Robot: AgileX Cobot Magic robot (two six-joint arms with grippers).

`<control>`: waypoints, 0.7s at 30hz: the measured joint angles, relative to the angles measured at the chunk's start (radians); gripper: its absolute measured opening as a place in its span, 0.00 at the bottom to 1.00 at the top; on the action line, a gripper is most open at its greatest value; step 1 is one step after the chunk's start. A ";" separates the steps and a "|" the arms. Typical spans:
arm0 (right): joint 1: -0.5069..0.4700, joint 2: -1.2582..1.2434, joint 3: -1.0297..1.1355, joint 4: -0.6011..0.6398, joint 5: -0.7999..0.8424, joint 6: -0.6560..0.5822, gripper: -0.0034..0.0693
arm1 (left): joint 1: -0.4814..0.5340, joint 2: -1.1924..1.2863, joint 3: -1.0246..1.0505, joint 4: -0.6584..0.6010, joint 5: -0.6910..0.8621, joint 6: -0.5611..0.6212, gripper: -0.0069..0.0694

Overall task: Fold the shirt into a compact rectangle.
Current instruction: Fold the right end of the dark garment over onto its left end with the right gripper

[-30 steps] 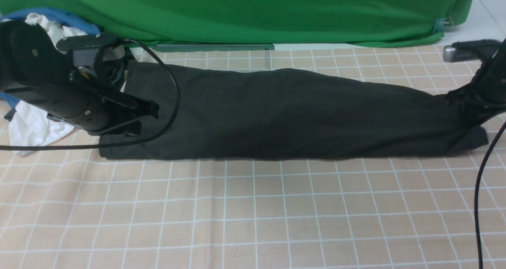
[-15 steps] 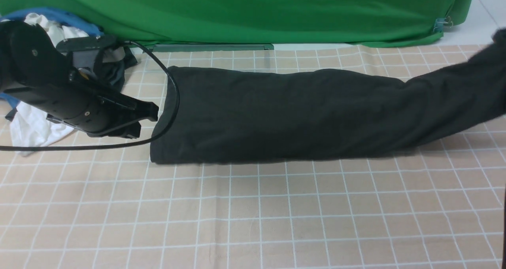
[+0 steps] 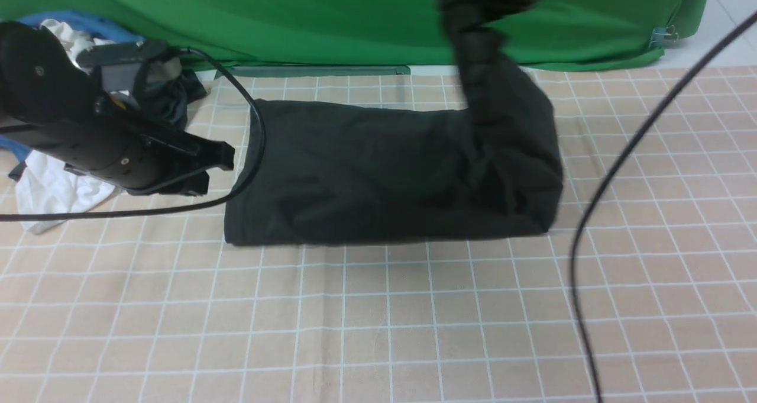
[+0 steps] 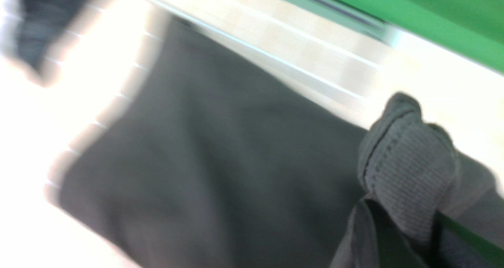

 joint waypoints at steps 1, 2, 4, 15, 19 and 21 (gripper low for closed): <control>0.031 0.011 -0.001 0.007 -0.037 0.018 0.19 | 0.000 -0.016 0.000 0.000 -0.001 0.000 0.11; 0.054 0.019 -0.001 0.011 -0.058 0.031 0.19 | 0.000 -0.029 0.000 0.000 -0.001 0.000 0.11; 0.097 0.049 -0.001 0.017 -0.119 0.065 0.19 | 0.000 -0.062 0.000 -0.001 -0.001 -0.007 0.11; 0.202 0.231 -0.001 0.072 -0.352 0.177 0.19 | 0.000 -0.197 0.000 -0.004 0.059 -0.027 0.11; 0.223 0.282 -0.001 0.110 -0.463 0.195 0.27 | 0.000 -0.198 0.000 -0.005 0.075 -0.027 0.11; 0.227 0.294 -0.001 0.120 -0.485 0.197 0.36 | 0.000 -0.198 0.000 -0.005 0.077 -0.027 0.11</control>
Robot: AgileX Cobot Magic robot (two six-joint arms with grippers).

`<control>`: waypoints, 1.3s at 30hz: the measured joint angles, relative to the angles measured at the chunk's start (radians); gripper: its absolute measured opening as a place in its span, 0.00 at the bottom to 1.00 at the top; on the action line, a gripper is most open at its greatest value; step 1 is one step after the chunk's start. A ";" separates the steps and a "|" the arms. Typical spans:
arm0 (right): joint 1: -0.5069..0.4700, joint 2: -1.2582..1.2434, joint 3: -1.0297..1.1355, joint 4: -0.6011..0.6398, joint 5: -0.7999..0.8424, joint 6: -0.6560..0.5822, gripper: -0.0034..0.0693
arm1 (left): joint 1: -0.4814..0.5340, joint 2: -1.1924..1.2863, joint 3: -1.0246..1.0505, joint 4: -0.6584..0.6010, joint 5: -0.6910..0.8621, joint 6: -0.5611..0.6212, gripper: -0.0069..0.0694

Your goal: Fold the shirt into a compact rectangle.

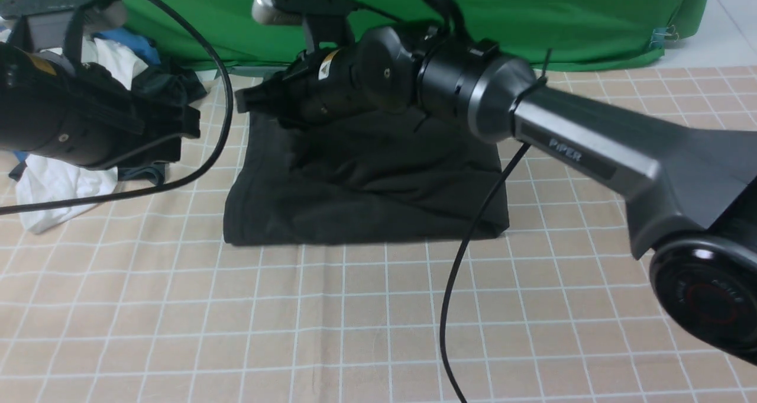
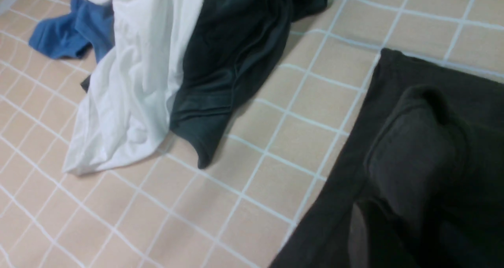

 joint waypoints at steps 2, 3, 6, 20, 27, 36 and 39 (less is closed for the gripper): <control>0.004 0.003 0.000 0.004 -0.001 -0.026 0.51 | 0.000 0.000 0.001 0.000 0.000 0.000 0.11; 0.004 0.002 0.000 0.003 0.010 -0.055 0.57 | 0.000 0.000 0.001 0.000 0.000 0.000 0.11; -0.006 -0.024 0.000 -0.009 0.081 -0.153 0.65 | 0.000 0.000 0.001 0.000 -0.002 0.000 0.11; -0.261 -0.228 0.008 -0.146 0.713 -0.281 0.10 | 0.000 0.249 -0.106 -0.149 -0.073 0.066 0.11; -0.244 -0.146 0.052 -0.109 0.741 -0.350 0.10 | 0.000 0.509 -0.256 -0.196 -0.068 0.092 0.11; -0.192 -0.022 0.052 -0.087 0.716 -0.364 0.10 | 0.006 0.685 -0.274 -0.181 -0.213 0.097 0.11; -0.191 -0.010 0.052 -0.100 0.765 -0.345 0.10 | 0.020 0.718 -0.278 -0.181 -0.242 0.097 0.11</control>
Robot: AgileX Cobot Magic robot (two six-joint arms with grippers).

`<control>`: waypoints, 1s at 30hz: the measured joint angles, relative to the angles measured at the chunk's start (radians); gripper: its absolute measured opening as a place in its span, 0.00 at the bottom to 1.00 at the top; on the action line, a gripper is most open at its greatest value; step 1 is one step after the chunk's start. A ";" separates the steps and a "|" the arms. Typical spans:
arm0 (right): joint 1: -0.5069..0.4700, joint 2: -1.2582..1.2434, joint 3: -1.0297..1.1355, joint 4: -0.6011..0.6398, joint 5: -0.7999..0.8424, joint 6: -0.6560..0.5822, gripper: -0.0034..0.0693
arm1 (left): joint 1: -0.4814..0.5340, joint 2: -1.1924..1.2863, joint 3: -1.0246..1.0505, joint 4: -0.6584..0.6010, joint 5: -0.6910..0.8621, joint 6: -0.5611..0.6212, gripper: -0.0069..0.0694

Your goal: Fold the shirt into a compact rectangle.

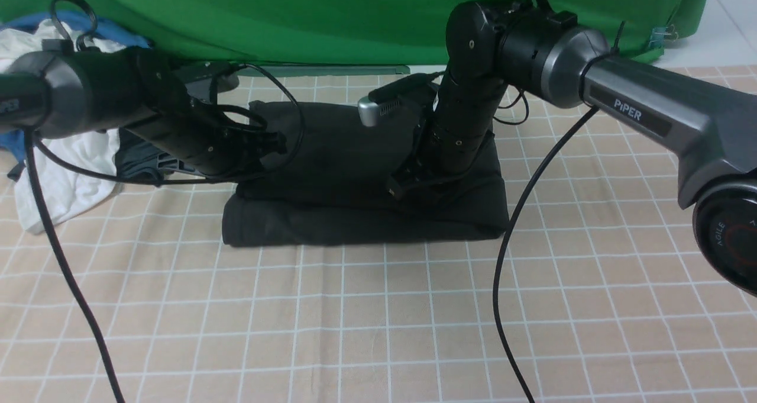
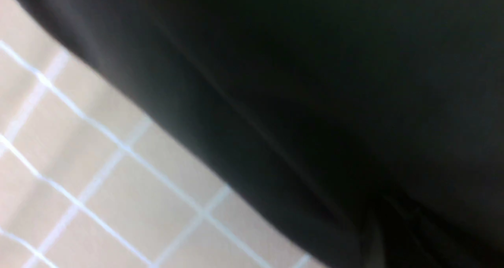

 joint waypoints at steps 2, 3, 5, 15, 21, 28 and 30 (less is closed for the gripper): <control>0.000 0.001 0.000 -0.003 0.010 0.013 0.10 | 0.009 0.007 -0.002 0.000 -0.013 -0.001 0.11; -0.001 0.001 0.000 -0.010 0.015 0.029 0.10 | 0.024 0.011 -0.002 0.000 -0.025 -0.011 0.11; -0.001 0.001 0.000 -0.013 0.015 0.040 0.10 | 0.036 0.011 -0.006 0.000 -0.030 -0.015 0.11; -0.003 -0.061 0.001 -0.043 0.021 0.037 0.10 | 0.086 -0.046 -0.098 -0.004 0.070 -0.015 0.11; -0.027 -0.149 -0.001 -0.073 0.021 0.029 0.10 | 0.041 -0.080 -0.146 -0.061 0.096 0.046 0.11; -0.050 -0.057 -0.001 -0.085 0.015 0.029 0.10 | -0.046 0.004 -0.146 -0.054 0.145 0.058 0.11; -0.050 -0.029 0.000 -0.087 0.019 0.030 0.10 | -0.046 0.030 -0.146 -0.032 0.146 0.039 0.11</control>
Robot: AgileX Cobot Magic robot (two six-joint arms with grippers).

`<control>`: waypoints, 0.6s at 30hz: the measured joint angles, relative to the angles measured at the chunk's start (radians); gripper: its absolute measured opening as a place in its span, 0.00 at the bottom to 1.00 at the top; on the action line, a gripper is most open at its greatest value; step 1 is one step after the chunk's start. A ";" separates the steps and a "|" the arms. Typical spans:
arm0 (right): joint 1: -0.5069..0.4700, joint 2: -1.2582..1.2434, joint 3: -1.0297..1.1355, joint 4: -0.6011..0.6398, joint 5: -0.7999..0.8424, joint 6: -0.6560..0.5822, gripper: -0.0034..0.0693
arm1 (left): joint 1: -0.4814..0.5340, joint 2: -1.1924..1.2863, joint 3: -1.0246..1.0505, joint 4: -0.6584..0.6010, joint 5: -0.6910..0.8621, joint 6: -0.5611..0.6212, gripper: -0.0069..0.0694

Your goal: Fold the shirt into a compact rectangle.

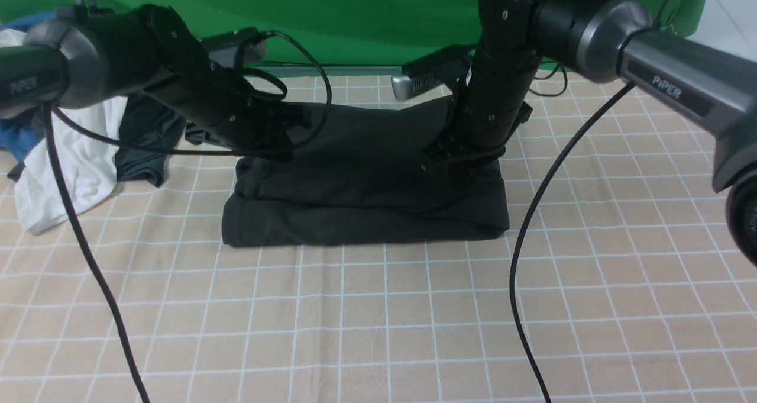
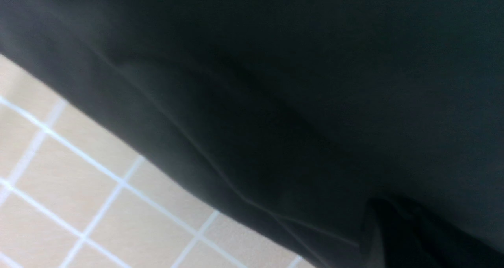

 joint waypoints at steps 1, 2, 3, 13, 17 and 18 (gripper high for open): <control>0.000 0.019 0.001 -0.004 0.000 0.011 0.10 | 0.007 0.022 0.000 0.026 0.000 -0.017 0.11; 0.000 0.024 0.002 -0.006 0.000 0.025 0.10 | 0.010 0.028 0.000 0.036 0.000 -0.022 0.11; 0.000 0.029 0.008 -0.009 -0.001 0.039 0.10 | 0.017 0.045 0.000 0.052 0.001 -0.040 0.11; 0.000 0.023 0.073 -0.049 -0.001 0.085 0.10 | 0.051 0.068 -0.019 0.056 0.005 -0.065 0.11; -0.008 -0.006 0.083 -0.058 0.002 0.087 0.10 | 0.070 0.034 -0.019 0.104 0.009 -0.065 0.11; -0.009 -0.008 0.083 -0.060 0.002 0.087 0.10 | 0.070 0.031 -0.019 0.107 0.010 -0.065 0.11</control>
